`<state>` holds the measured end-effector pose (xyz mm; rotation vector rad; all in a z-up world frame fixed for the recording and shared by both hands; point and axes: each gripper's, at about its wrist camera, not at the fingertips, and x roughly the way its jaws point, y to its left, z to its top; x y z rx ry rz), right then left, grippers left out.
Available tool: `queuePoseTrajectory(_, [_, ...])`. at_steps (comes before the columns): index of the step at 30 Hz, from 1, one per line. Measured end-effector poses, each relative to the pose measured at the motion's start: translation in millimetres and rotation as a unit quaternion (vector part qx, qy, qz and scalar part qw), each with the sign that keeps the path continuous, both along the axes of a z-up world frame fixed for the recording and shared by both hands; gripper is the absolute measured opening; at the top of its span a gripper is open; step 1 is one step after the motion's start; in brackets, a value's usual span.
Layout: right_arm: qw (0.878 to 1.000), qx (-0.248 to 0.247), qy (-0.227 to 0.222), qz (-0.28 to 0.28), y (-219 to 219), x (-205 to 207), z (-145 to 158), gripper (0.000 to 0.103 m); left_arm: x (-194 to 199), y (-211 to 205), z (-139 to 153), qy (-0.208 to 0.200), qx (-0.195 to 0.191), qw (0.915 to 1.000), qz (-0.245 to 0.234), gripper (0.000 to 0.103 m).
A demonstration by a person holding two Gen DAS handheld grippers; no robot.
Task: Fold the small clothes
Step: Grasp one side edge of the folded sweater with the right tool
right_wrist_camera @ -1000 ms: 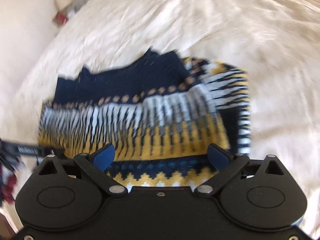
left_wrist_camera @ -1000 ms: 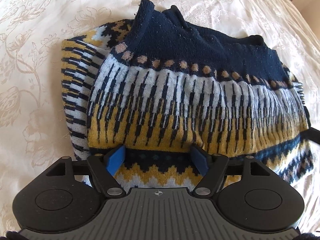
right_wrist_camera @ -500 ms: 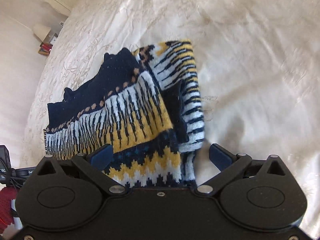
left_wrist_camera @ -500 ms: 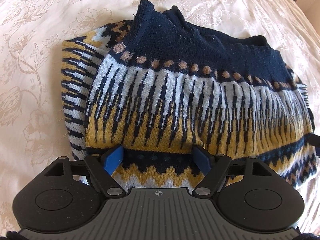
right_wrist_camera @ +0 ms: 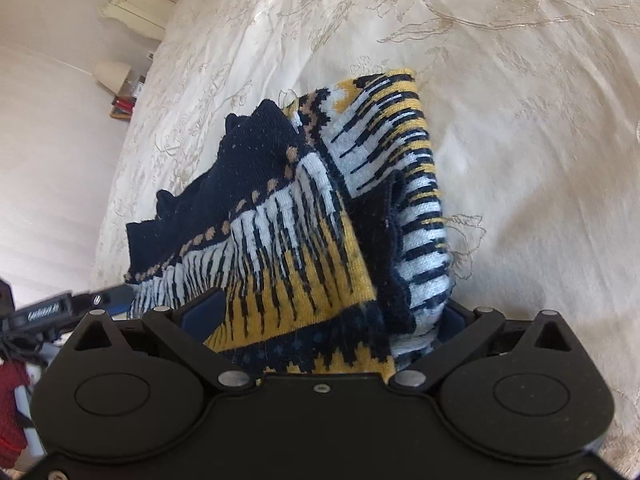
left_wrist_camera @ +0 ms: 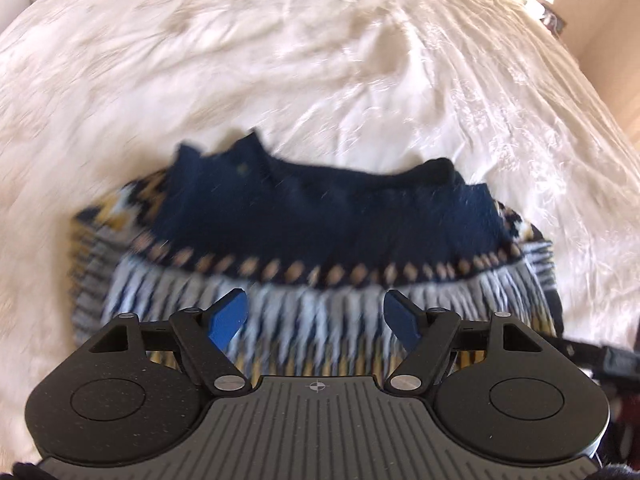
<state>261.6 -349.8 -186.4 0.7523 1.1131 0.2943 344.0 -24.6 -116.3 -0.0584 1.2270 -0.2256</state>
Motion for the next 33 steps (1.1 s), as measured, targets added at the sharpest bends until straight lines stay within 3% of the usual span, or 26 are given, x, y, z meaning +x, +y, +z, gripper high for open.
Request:
queuePoseTrajectory(10, [0.999, 0.025, -0.031, 0.000, -8.9, 9.8, 3.0, 0.103, 32.6, -25.3, -50.2, 0.042, 0.054, 0.9975, -0.019, 0.078])
queuePoseTrajectory(18, [0.999, 0.027, -0.033, 0.031, 6.0, 34.2, -5.1, 0.103, 41.9, -34.4, -62.9, 0.044, 0.062, 0.9969, -0.019, 0.090])
queuePoseTrajectory(24, [0.999, 0.011, -0.025, 0.044, 13.6, 38.2, 1.4, 0.102, 42.0, -30.6, -46.8, 0.033, 0.042, 0.9986, 0.000, 0.086])
queuePoseTrajectory(28, [0.998, -0.011, -0.024, 0.051, 17.1, 35.1, 7.1, 0.087, 18.4, -24.4, -15.7, -0.002, 0.018, 0.9998, 0.004, 0.085])
queuePoseTrajectory(31, [0.998, -0.034, -0.023, 0.054, 21.0, 33.3, 11.8, 0.074, -4.5, -23.0, -7.4, -0.006, 0.015, 0.9998, -0.012, 0.085])
queuePoseTrajectory(33, [0.996, -0.074, -0.016, 0.056, 23.7, 32.3, 16.7, 0.054, -14.4, -25.8, -16.2, 0.009, 0.021, 0.9994, -0.027, 0.085])
